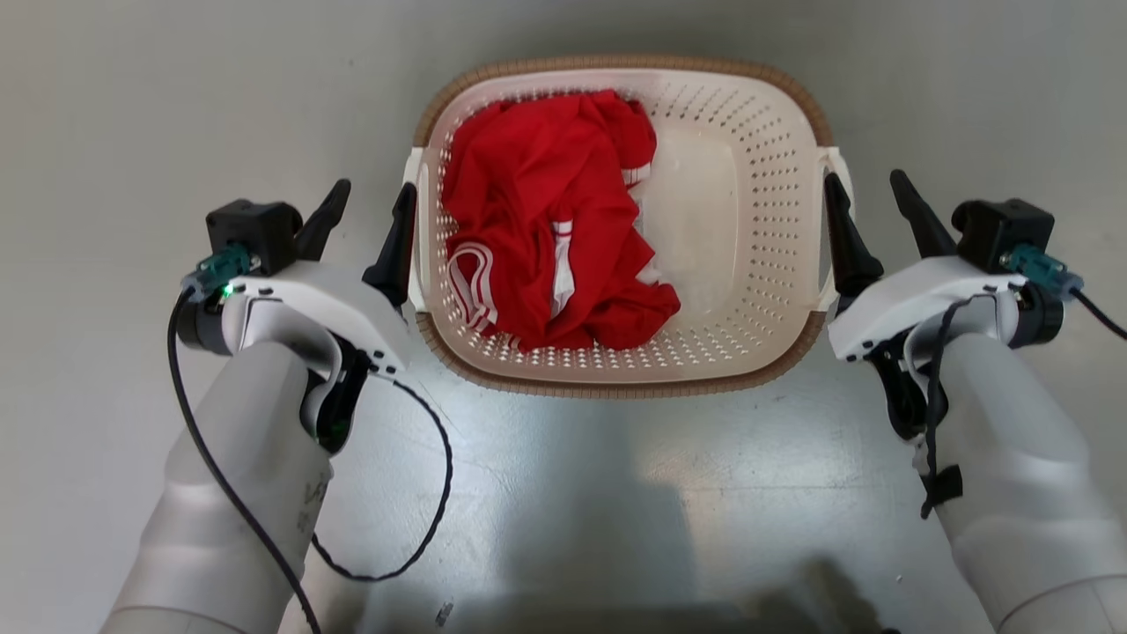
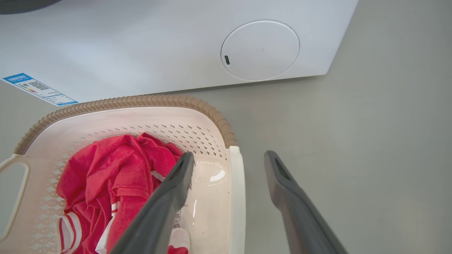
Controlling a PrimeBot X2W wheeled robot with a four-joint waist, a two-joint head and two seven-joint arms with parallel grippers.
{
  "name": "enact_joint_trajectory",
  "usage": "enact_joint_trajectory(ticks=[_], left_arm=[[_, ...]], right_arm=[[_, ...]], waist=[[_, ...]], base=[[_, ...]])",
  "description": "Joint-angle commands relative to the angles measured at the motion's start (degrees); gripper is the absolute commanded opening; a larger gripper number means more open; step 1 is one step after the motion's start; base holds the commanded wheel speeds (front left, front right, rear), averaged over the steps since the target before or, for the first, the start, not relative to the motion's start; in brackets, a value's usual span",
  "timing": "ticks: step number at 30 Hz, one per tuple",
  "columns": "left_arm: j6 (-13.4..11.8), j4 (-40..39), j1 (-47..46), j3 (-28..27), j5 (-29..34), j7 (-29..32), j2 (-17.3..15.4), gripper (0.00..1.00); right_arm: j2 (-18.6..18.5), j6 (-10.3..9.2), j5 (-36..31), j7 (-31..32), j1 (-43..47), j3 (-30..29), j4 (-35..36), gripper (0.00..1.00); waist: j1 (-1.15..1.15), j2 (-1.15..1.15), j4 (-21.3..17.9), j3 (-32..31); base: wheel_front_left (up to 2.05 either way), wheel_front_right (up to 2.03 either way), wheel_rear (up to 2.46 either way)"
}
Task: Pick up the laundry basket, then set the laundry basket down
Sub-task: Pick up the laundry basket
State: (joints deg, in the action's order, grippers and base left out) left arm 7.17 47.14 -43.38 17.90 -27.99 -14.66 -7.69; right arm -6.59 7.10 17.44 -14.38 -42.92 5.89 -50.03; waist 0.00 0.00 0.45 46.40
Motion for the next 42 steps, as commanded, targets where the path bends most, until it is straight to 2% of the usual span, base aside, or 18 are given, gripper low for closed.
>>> enact_joint_trajectory(ticks=[1, 17, 25, 26, 27, 28, 29, 30, 31, 33, 42], left_arm=[[0.32, -0.07, -0.8, -0.66, -0.82, -0.34, -1.49, 1.0], [0.32, 7.77, -9.11, 7.72, -7.51, -0.34, -1.05, 1.0], [0.32, 12.39, -12.2, 13.38, -11.31, -0.34, -0.67, 1.0], [0.32, 12.55, -12.42, 13.85, -11.8, -0.34, -0.75, 0.98], [0.32, 12.68, -12.61, 14.27, -12.25, -0.34, -0.82, 0.86], [0.32, 12.81, -12.77, 14.64, -12.68, -0.34, -0.88, 0.61], [0.32, 12.81, -12.77, 14.64, -12.68, -0.34, -0.88, 0.61], [0.32, 12.92, -12.88, 14.97, -13.07, -0.34, -0.95, 0.42], [0.32, 13.02, -12.96, 15.32, -13.42, -0.34, -1.05, 0.31], [0.32, 13.19, -13.01, 15.99, -14.07, -0.34, -1.25, 0.0], [0.32, 14.59, -11.91, 19.96, -17.29, -0.34, -1.83, 0.0]], right_arm=[[0.95, 0.39, 0.6, -0.62, 0.17, 1.42, -0.13, 1.0], [2.09, 0.39, 1.41, -0.62, -7.36, 5.22, -8.67, 1.0], [2.62, 0.39, 2.43, -0.62, -9.22, 6.71, -10.71, 1.0], [2.66, 0.39, 2.58, -0.62, -9.31, 6.83, -10.91, 1.0], [2.69, 0.39, 2.7, -0.62, -9.39, 6.95, -11.09, 0.76], [2.71, 0.39, 2.8, -0.62, -9.46, 7.08, -11.23, 0.42], [2.71, 0.39, 2.8, -0.62, -9.46, 7.08, -11.23, 0.42], [2.73, 0.39, 2.89, -0.62, -9.51, 7.24, -11.31, 0.23], [2.75, 0.39, 2.98, -0.62, -9.56, 7.42, -11.35, 0.0], [2.82, 0.39, 3.19, -0.62, -9.59, 8.0, -11.5, 0.0], [3.15, 0.39, 4.9, -0.62, -8.58, 10.3, -12.12, 0.0]], waist=[[0.0, 0.0, 0.24, 1.46], [0.0, 0.0, 0.72, 9.3], [0.0, 0.0, 0.61, 10.51], [0.0, 0.0, 0.62, 10.5], [0.0, 0.0, 0.64, 10.47], [0.0, 0.0, 0.65, 10.39], [0.0, 0.0, 0.65, 10.39], [0.0, 0.0, 0.66, 10.31], [0.0, 0.0, 0.64, 10.23], [0.0, 0.0, 0.59, 9.93], [0.0, 0.0, -0.02, 6.26]], base=[[0.0, 0.0, 0.0], [0.0, 0.0, 0.0], [0.0, 0.0, 0.0], [0.0, 0.0, 0.0], [0.0, 0.0, 0.0], [0.0, 0.0, 0.0], [0.0, 0.0, 0.0], [0.0, 0.0, 0.0], [0.0, 0.0, 0.0], [0.0, 0.0, 0.0], [0.0, 0.0, 0.0]])
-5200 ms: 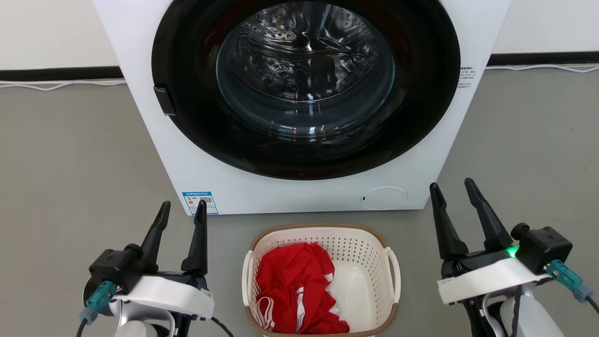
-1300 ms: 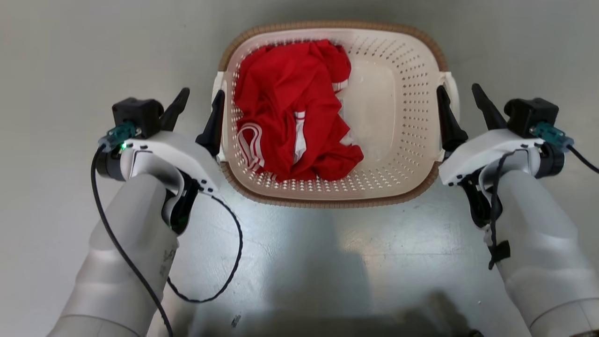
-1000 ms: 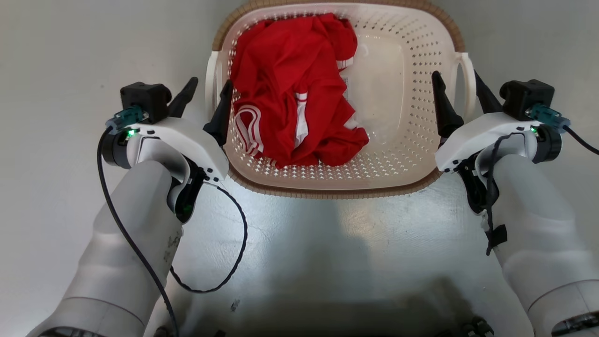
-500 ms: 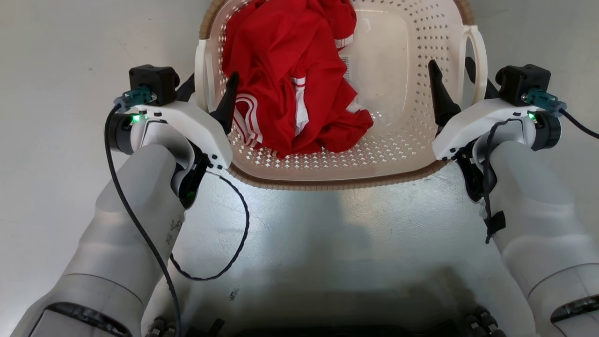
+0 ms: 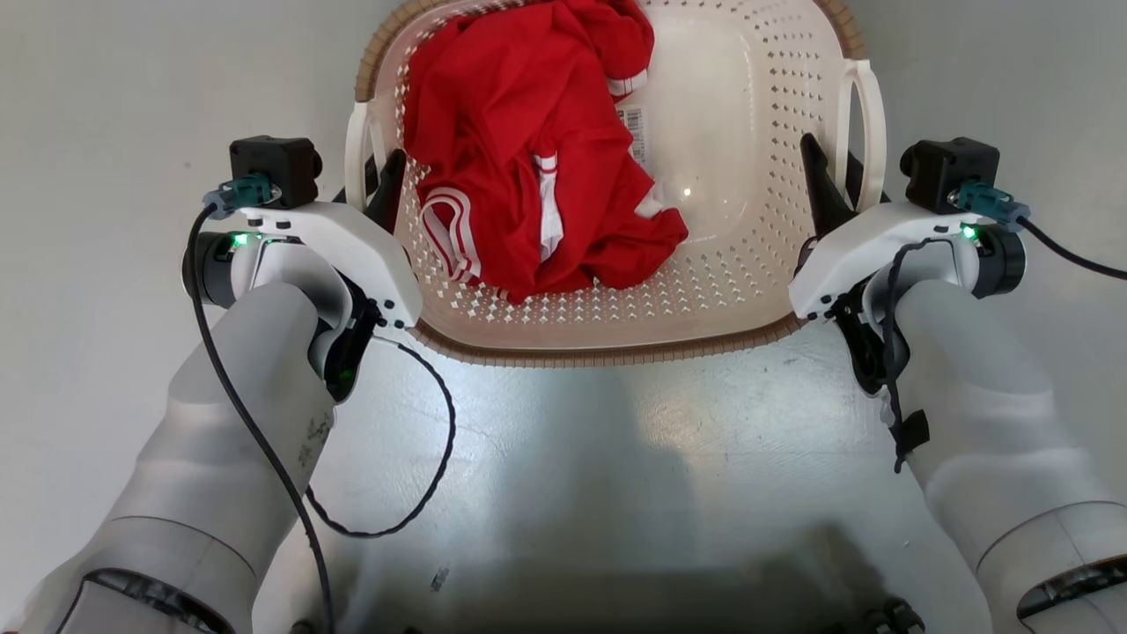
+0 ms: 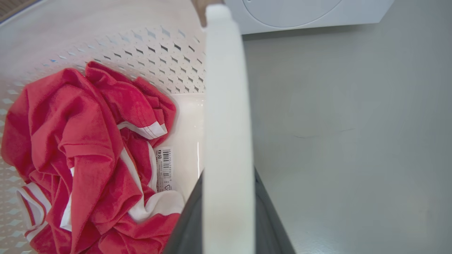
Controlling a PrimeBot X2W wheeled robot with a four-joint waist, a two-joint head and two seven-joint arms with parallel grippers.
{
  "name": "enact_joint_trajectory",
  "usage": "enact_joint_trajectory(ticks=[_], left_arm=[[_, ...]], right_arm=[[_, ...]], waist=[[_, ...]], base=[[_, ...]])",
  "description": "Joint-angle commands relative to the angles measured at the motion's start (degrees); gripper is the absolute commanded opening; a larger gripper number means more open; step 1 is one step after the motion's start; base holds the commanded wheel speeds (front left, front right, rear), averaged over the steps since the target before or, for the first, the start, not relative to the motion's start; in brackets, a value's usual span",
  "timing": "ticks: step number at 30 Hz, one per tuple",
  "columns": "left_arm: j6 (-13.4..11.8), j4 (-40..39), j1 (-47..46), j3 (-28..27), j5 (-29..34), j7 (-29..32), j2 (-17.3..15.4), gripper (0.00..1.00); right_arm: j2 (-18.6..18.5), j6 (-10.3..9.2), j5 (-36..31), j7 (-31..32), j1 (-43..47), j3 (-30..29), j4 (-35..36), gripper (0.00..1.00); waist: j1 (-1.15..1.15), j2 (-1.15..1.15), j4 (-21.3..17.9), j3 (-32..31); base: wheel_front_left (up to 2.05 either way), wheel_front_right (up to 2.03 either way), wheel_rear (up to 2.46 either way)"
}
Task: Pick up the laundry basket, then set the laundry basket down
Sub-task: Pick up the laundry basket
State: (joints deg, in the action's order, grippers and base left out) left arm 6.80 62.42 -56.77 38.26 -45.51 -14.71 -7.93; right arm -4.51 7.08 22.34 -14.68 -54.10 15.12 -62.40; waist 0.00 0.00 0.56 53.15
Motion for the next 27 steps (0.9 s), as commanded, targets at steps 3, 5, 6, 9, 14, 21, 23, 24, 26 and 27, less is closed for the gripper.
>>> enact_joint_trajectory(ticks=[3, 5, 6, 9, 14, 21, 23, 24, 26, 27], left_arm=[[0.69, -0.08, 1.86, 0.8, -0.89, -0.29, -1.64, 0.0], [0.69, 0.31, 2.15, 1.65, -1.6, -0.29, -1.73, 0.0], [0.69, 0.5, 2.35, 2.07, -2.02, -0.29, -1.76, 0.0], [0.69, 1.28, 3.23, 3.46, -3.45, -0.17, -1.69, 0.0], [0.69, 2.03, 5.07, 6.3, -5.9, 1.9, -1.8, 0.0], [0.69, 2.2, 8.84, 9.58, -9.82, 5.66, -2.21, 0.0], [0.69, 2.25, 9.81, 10.38, -10.88, 6.81, -2.22, 0.0], [0.69, 2.26, 10.22, 10.73, -11.37, 7.29, -2.23, 0.0], [0.69, 2.07, 11.02, 11.54, -12.28, 8.17, -2.22, 0.0], [0.69, 1.94, 11.45, 11.98, -12.73, 8.63, -2.16, 0.0]], right_arm=[[1.15, 0.41, 0.64, -0.32, 3.33, 1.84, -0.2, 0.0], [1.21, 0.41, 1.14, -0.32, 3.72, 2.46, -0.7, 0.0], [1.24, 0.41, 1.41, -0.32, 3.9, 2.8, -1.01, 0.0], [1.36, 0.41, 2.52, -0.32, 4.49, 4.09, -2.29, 0.0], [1.55, 0.41, 5.55, 0.33, 5.32, 7.78, -4.9, 0.0], [1.61, 0.41, 12.14, 5.72, 7.75, 14.41, -4.47, 0.0], [1.62, 0.41, 13.68, 6.77, 8.42, 15.98, -4.46, 0.0], [1.62, 0.41, 14.39, 7.31, 8.7, 16.66, -4.52, 0.0], [1.62, 0.41, 15.84, 8.29, 9.27, 17.87, -4.66, 0.0], [1.62, 0.41, 16.67, 8.73, 9.63, 18.37, -4.68, 0.0]], waist=[[0.0, 0.0, -0.28, -2.14], [0.0, 0.0, -0.44, -3.21], [0.0, 0.0, -0.52, -3.78], [0.0, 0.0, -0.78, -5.65], [0.0, 0.0, -1.28, -9.27], [0.0, 0.0, -2.03, -16.57], [0.0, 0.0, -2.15, -18.83], [0.0, 0.0, -2.2, -19.85], [0.0, 0.0, -2.25, -21.89], [0.0, 0.0, -2.25, -22.91]], base=[[0.0, 0.0, 0.0], [0.0, 0.0, 0.0], [0.0, 0.0, 0.0], [0.0, 0.0, 0.0], [0.0, 0.0, 0.0], [0.0, 0.0, 0.0], [0.0, 0.0, 0.0], [0.0, 0.0, 0.0], [0.0, 0.0, 0.0], [0.0, 0.0, 0.0]])
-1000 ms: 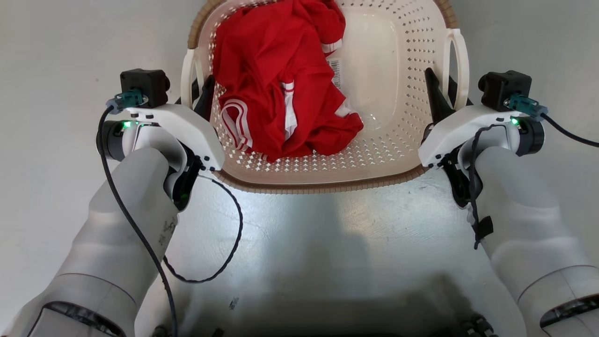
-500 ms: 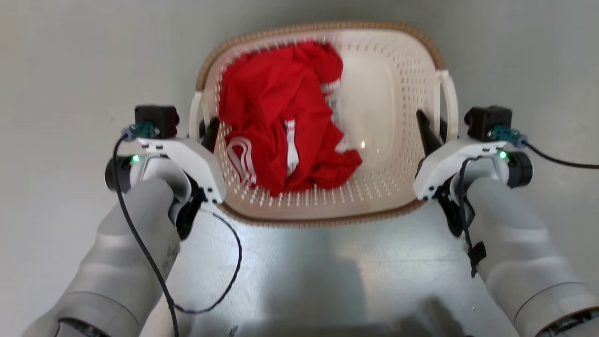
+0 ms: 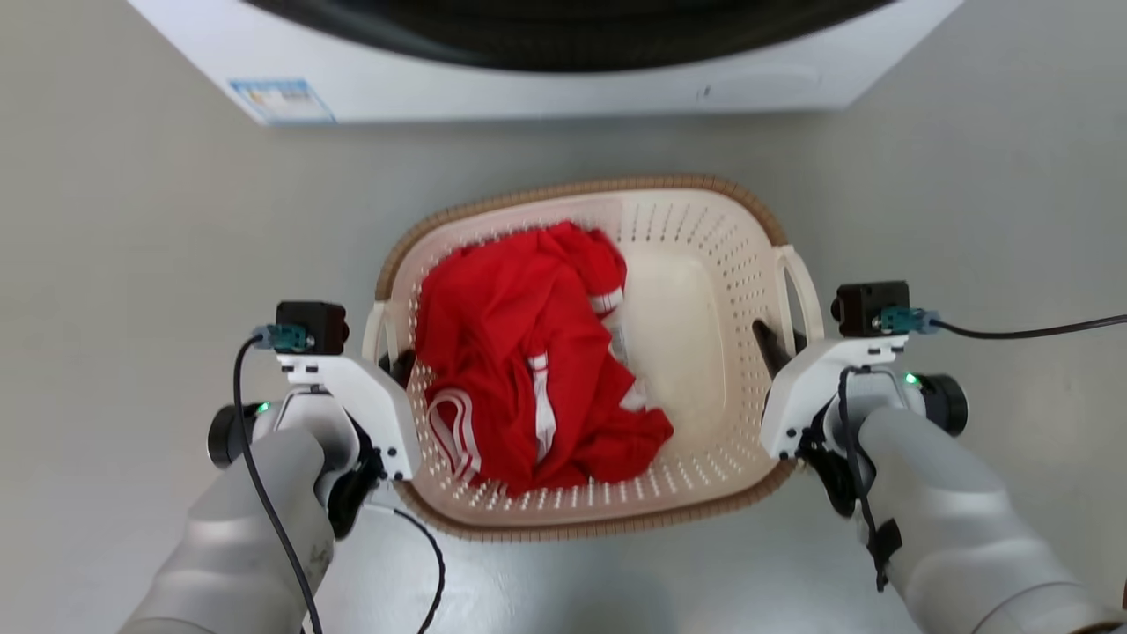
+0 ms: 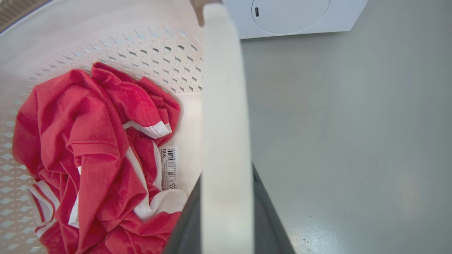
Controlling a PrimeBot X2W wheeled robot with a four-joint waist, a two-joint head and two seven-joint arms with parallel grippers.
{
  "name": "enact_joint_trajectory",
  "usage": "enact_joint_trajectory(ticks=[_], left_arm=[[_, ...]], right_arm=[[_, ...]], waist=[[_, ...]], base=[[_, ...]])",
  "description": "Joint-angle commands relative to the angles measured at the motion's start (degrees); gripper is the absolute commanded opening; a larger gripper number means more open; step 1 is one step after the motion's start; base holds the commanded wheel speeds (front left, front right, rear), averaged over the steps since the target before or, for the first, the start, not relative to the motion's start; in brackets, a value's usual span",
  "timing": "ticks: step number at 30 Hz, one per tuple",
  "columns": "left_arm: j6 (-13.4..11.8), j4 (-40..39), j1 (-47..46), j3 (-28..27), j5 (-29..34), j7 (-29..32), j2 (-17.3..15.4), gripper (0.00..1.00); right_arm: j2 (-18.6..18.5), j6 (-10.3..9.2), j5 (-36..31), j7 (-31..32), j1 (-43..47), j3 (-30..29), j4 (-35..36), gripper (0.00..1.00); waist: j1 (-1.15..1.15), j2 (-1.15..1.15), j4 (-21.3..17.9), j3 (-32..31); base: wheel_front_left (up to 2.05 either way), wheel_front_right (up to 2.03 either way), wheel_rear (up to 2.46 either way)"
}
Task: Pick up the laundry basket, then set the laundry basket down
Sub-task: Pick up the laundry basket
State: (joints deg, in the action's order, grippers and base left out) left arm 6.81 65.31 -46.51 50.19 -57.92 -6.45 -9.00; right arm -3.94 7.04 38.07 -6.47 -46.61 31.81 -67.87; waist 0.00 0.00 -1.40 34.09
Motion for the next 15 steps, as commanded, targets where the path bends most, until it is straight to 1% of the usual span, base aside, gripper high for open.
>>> enact_joint_trajectory(ticks=[1, 8, 10, 15], left_arm=[[0.68, -1.05, 1.6, 0.44, -0.77, 0.82, -1.07, 0.0], [0.68, -1.3, 3.35, 2.47, -3.04, 2.46, -1.27, 0.0], [0.68, -0.85, 4.36, 3.62, -3.62, 2.58, -1.33, 0.0], [0.68, 0.19, 6.77, 5.27, -4.78, 3.22, -0.41, 0.0]], right_arm=[[1.05, 0.45, 1.71, 1.01, 2.51, 2.13, 0.66, 0.0], [1.05, 0.45, 5.55, 4.41, 4.29, 4.71, 0.0, 0.0], [1.06, 0.45, 7.3, 5.39, 5.28, 5.73, -0.08, 0.0], [1.06, 0.45, 9.83, 6.42, 7.59, 7.13, -0.49, 0.0]], waist=[[0.0, 0.0, -0.29, -4.81], [0.0, 0.0, -0.41, -9.52], [0.0, 0.0, -0.51, -12.05], [0.0, 0.0, -0.47, -16.75]], base=[[0.0, 0.0, 0.0], [0.0, 0.0, 0.0], [0.0, 0.0, 0.0], [0.0, 0.0, 0.0]])
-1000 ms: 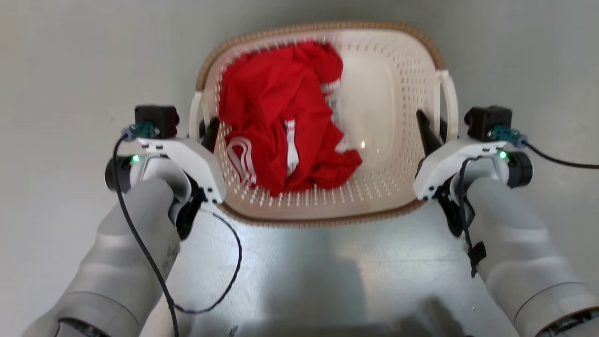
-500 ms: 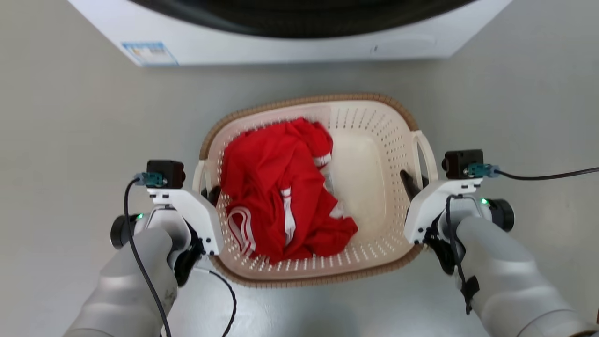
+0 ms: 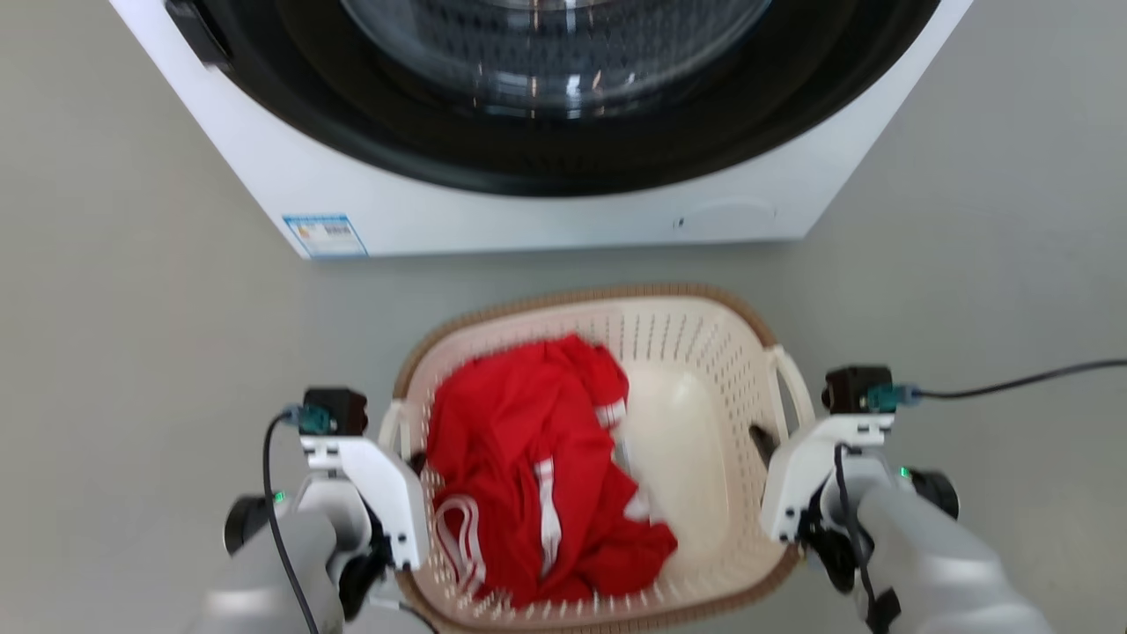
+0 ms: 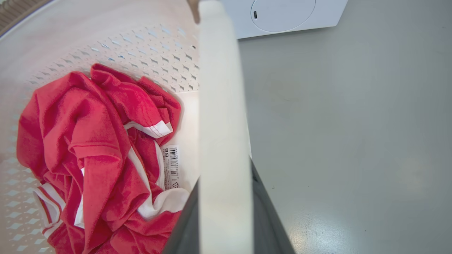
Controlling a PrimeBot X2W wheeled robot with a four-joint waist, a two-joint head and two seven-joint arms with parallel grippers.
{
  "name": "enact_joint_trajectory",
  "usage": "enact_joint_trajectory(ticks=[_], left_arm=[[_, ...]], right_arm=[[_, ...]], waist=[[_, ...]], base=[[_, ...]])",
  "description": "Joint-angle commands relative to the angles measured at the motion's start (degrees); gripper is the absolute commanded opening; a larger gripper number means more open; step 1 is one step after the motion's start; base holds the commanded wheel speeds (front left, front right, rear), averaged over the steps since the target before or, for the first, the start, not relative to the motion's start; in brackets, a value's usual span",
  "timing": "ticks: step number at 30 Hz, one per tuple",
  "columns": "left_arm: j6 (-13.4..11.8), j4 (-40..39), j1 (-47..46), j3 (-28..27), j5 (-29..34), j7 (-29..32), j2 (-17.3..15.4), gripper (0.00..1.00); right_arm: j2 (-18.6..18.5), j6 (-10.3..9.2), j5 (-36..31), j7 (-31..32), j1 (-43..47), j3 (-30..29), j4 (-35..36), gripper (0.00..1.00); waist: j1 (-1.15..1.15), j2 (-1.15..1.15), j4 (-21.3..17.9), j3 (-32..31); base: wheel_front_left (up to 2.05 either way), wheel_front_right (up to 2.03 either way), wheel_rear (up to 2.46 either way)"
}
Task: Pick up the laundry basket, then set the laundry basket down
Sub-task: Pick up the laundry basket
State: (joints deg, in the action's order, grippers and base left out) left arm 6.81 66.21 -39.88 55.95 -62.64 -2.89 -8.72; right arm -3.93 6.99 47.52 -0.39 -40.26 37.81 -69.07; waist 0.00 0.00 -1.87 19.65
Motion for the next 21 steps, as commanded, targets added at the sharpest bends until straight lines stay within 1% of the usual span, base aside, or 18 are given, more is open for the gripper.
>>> enact_joint_trajectory(ticks=[1, 10, 21], left_arm=[[0.68, -0.56, 0.6, -0.21, -0.32, -0.19, -0.56, 0.0], [0.68, 0.27, 4.53, 1.71, -2.93, 1.94, 0.14, 0.0], [0.68, 1.3, 6.05, 3.74, -4.68, 4.0, 0.04, 0.0]], right_arm=[[1.05, 0.5, 0.79, 0.65, 1.7, 1.51, 0.73, 0.0], [1.05, 0.5, 3.55, 4.17, 4.89, 6.27, 1.75, 0.0], [1.05, 0.5, 6.68, 7.59, 5.29, 9.47, 1.17, 0.0]], waist=[[0.0, 0.0, -0.02, -3.19], [0.0, 0.0, -0.54, -9.66], [0.0, 0.0, -0.51, -13.22]], base=[[0.0, 0.0, 0.0], [0.0, 0.0, 0.0], [0.0, 0.0, 0.0]])
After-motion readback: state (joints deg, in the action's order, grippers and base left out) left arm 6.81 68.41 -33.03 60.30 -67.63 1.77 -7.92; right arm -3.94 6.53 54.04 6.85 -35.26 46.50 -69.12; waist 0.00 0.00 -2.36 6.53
